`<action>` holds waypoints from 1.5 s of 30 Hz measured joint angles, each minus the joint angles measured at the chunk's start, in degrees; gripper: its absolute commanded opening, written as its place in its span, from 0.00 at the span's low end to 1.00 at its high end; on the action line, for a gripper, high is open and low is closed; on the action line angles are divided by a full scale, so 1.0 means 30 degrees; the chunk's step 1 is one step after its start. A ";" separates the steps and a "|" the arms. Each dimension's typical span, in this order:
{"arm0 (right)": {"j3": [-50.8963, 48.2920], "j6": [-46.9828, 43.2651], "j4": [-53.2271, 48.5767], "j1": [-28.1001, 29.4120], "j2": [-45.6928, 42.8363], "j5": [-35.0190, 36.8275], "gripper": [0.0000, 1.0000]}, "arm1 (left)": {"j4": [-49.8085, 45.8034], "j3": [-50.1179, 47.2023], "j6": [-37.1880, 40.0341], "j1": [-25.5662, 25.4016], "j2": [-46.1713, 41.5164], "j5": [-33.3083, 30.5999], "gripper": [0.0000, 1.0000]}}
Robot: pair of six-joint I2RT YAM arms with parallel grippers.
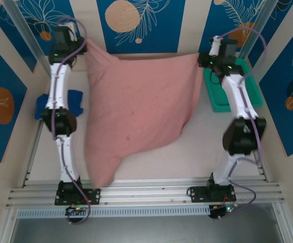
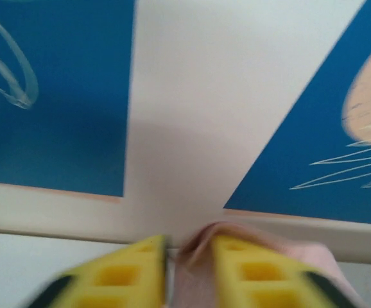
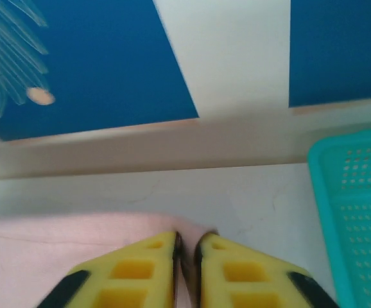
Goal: Fold the inside-out t-shirt
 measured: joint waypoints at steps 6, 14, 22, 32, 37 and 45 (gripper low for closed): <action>0.4481 0.0058 -0.3490 0.0670 0.5231 0.0393 0.42 | -0.0546 -0.1406 -0.0845 -0.0408 0.2929 -0.0226 0.74; -0.9078 0.1450 -0.3614 0.2514 -0.4022 0.0255 0.43 | 0.0787 -1.5591 -0.2076 -0.1180 -0.6637 -0.0474 0.77; -1.9380 0.3993 -0.2565 0.2754 -0.9464 -0.1428 0.43 | 0.9566 -3.1132 -0.1348 -0.9333 -1.7282 0.1260 0.76; -2.1223 0.5544 0.1129 0.1938 -0.7031 -0.3825 0.26 | 1.2335 -3.4031 0.3439 -1.7384 -1.3449 0.1195 0.74; -2.1128 0.5493 0.1712 0.1202 -0.6455 -0.4248 0.11 | 1.2488 -3.1583 0.5144 -1.8455 -1.0309 -0.0357 0.59; -1.9067 0.4801 0.0758 0.0721 -0.6732 -0.4116 0.02 | 1.2896 -2.9580 0.5996 -1.8527 -0.7970 -0.1880 0.06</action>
